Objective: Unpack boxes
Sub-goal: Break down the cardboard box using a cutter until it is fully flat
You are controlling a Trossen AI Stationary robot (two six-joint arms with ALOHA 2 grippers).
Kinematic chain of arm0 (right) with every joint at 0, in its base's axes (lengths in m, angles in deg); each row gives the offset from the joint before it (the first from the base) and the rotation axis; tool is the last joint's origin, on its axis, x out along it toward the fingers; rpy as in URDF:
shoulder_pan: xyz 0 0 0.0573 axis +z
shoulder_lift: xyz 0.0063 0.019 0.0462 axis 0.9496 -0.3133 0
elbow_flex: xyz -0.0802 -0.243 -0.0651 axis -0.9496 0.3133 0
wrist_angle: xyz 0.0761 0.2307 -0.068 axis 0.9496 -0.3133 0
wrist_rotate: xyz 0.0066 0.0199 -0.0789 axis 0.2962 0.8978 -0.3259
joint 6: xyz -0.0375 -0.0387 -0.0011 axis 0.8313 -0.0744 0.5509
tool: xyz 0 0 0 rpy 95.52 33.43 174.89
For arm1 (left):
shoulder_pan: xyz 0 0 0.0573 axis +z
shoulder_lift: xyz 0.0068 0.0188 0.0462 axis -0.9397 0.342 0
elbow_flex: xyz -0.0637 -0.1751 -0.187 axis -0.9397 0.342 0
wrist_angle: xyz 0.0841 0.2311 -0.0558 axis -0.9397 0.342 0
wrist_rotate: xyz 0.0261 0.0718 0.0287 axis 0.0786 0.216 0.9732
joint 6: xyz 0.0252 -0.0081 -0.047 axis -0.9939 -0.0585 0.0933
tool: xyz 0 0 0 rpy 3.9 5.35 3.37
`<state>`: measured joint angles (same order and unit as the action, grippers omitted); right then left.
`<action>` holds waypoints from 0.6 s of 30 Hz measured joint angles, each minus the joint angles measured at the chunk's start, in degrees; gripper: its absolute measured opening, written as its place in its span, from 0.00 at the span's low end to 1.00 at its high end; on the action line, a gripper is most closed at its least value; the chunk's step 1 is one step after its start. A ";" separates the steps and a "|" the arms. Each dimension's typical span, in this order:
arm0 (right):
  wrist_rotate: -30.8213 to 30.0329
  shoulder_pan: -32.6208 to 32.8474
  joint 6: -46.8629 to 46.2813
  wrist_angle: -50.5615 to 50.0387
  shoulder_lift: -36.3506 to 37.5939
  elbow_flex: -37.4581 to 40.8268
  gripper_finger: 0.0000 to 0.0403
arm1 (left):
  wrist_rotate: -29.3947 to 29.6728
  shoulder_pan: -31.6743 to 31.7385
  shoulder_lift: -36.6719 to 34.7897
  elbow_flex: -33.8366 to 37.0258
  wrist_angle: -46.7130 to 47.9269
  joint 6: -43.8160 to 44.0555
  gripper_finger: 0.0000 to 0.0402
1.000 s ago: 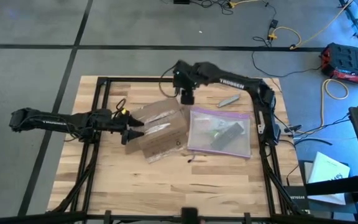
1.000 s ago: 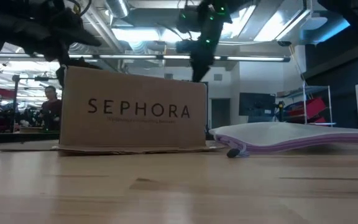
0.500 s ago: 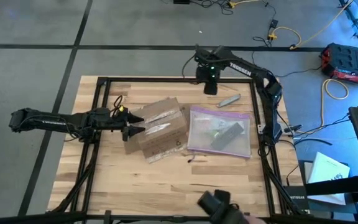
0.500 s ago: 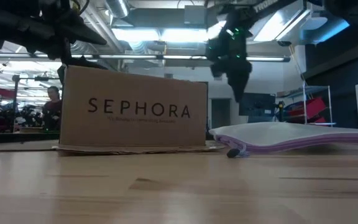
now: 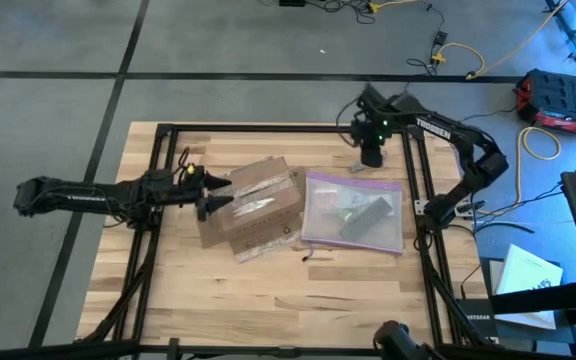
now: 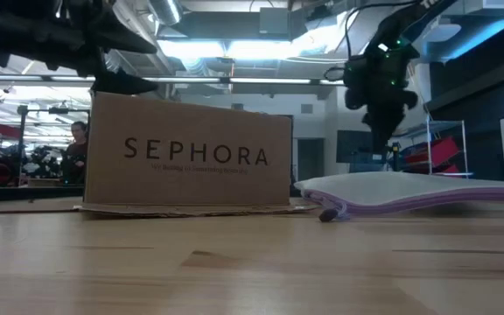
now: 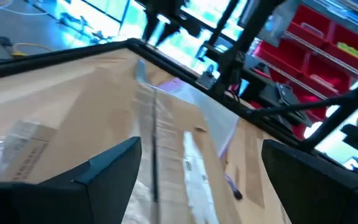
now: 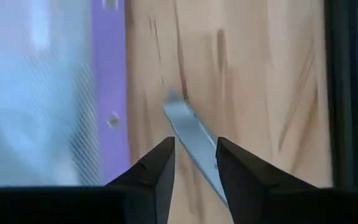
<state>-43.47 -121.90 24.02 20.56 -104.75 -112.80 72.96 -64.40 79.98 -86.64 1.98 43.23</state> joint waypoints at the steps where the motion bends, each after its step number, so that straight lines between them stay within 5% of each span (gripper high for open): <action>1: -2.17 0.05 1.06 0.13 0.01 0.51 0.28 | -0.02 0.54 0.00 0.00 0.06 -0.14 0.80; 6: -9.61 -0.25 6.20 1.22 0.04 3.81 0.36 | 0.03 2.18 0.02 0.00 0.59 -0.09 0.80; 18: -15.47 -0.10 7.93 12.24 -0.11 12.53 0.65 | -0.04 2.23 0.02 0.00 0.87 0.03 0.80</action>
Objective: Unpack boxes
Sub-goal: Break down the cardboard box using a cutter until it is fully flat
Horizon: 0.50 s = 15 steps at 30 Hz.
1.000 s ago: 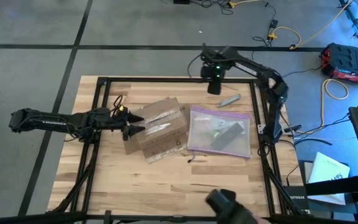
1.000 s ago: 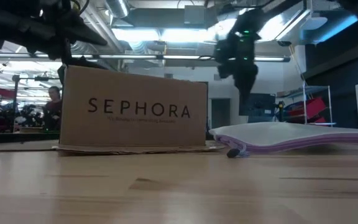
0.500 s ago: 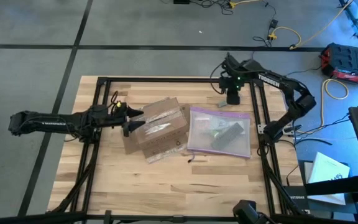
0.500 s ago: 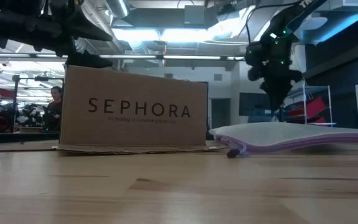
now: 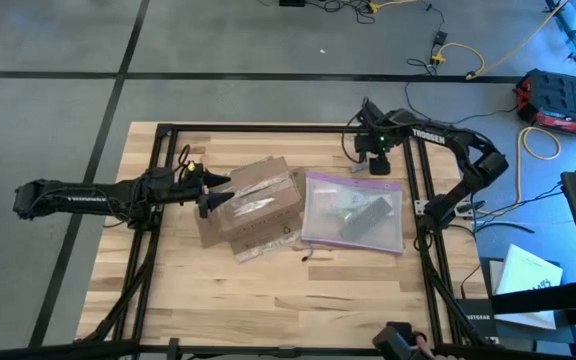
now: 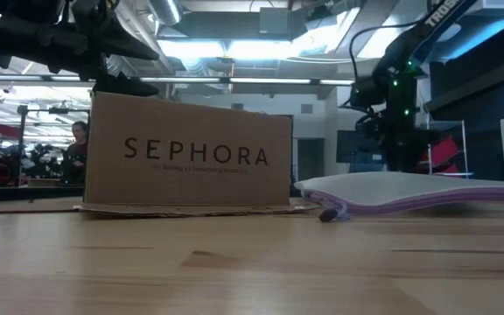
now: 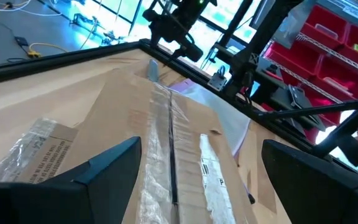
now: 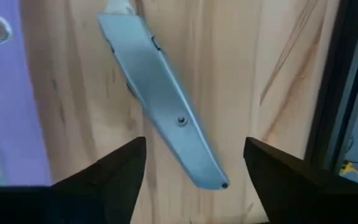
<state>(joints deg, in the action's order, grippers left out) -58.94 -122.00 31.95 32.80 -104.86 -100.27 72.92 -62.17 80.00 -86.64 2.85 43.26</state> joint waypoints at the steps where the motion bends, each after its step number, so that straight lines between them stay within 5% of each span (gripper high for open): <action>1: -0.02 0.00 0.20 1.00 -0.03 0.61 0.66 | -0.01 0.00 0.00 0.00 -0.01 -0.07 0.80; 15: -1.47 0.00 -0.95 4.75 -7.77 2.46 0.58 | -0.02 0.11 0.04 -0.02 0.98 -0.04 0.80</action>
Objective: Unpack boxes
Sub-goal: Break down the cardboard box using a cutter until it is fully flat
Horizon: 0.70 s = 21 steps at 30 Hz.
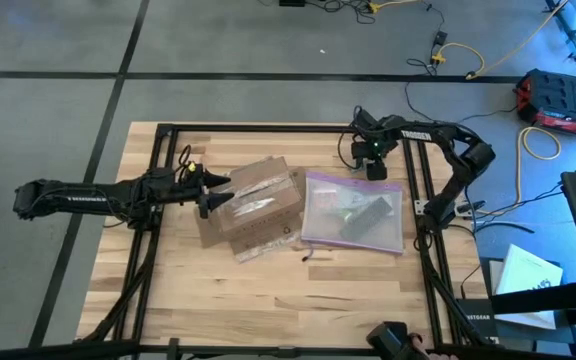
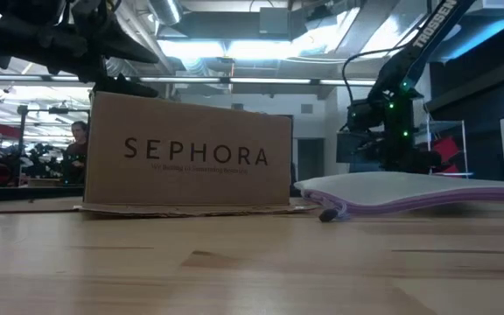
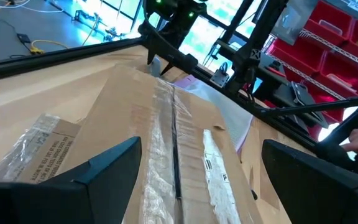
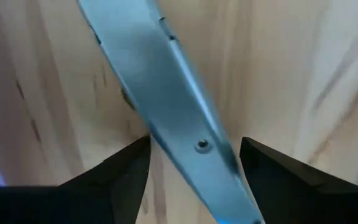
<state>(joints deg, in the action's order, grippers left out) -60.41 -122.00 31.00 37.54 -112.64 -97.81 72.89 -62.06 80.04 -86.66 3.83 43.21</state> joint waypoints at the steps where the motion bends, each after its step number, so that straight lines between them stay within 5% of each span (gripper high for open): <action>1: -0.24 0.03 0.01 -0.10 -0.48 -0.14 0.57 | 0.00 -0.02 0.00 0.00 0.02 0.04 0.80; 7: -0.67 0.07 -1.46 -0.59 -1.60 -0.22 0.48 | -0.02 -0.02 0.00 0.00 0.42 0.53 0.80; 13: -0.54 0.11 -8.49 -1.92 -1.64 -0.34 0.27 | -0.02 -0.02 0.00 0.00 0.44 0.87 0.80; 21: -0.32 1.20 -16.56 -2.96 3.93 0.09 0.27 | -0.01 -0.02 -0.02 0.00 0.35 0.98 0.80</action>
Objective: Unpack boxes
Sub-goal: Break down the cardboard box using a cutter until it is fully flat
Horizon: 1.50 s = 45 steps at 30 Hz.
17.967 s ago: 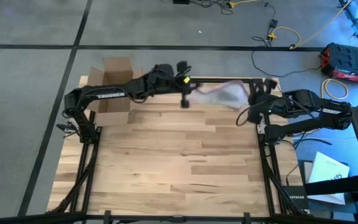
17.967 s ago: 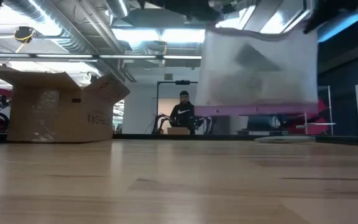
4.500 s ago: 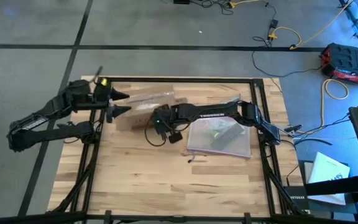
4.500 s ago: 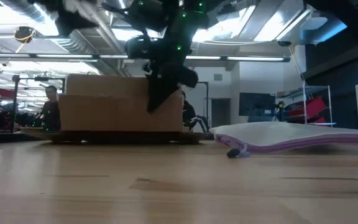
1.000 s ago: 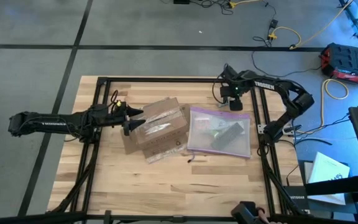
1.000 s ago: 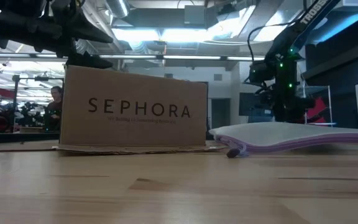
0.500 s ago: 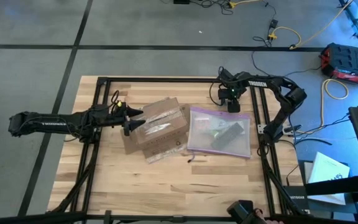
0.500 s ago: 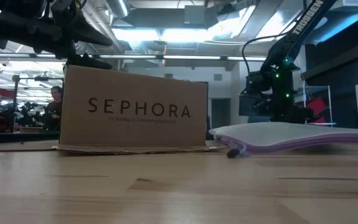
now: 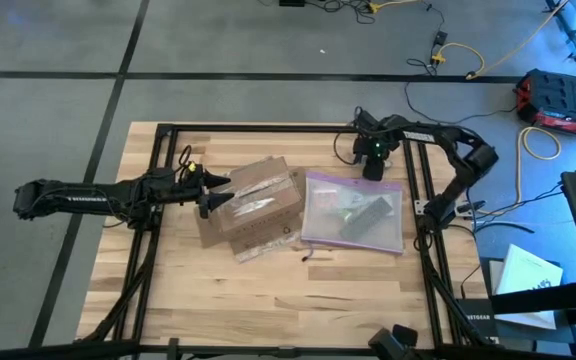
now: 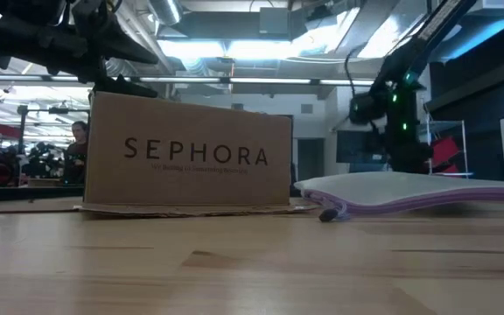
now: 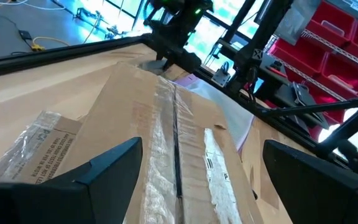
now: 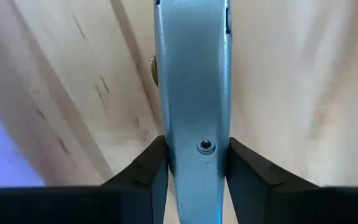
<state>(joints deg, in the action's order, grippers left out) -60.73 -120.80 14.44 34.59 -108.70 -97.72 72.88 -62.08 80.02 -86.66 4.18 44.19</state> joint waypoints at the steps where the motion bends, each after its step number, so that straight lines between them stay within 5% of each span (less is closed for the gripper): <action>1: 0.02 0.59 -0.04 -0.11 1.69 -0.27 0.27 | 0.01 0.00 0.01 0.00 0.00 0.39 0.80; 9: 0.17 8.11 0.61 -12.08 9.85 -7.48 0.27 | -5.59 -4.85 0.02 -0.04 0.87 -3.55 0.78; 19: -3.72 19.43 6.16 -33.25 6.51 -27.08 0.27 | -5.62 -12.89 0.16 -0.07 7.46 -6.53 0.63; 32: -3.19 24.98 2.71 -34.21 4.10 -32.10 0.27 | -4.06 -20.08 -0.22 -1.25 18.61 -3.39 0.59; 41: 1.42 30.74 12.14 -32.18 3.56 -32.21 0.27 | 1.57 -18.72 -0.39 -1.92 24.05 -17.74 0.59; 45: 1.55 32.60 12.36 -30.67 2.53 -32.19 0.27 | 9.31 -16.35 -0.38 -4.46 28.32 -21.02 0.59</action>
<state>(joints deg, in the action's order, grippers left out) -59.18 -88.20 26.80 3.91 -106.18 -129.91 82.19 -78.43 79.64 -91.13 32.50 23.18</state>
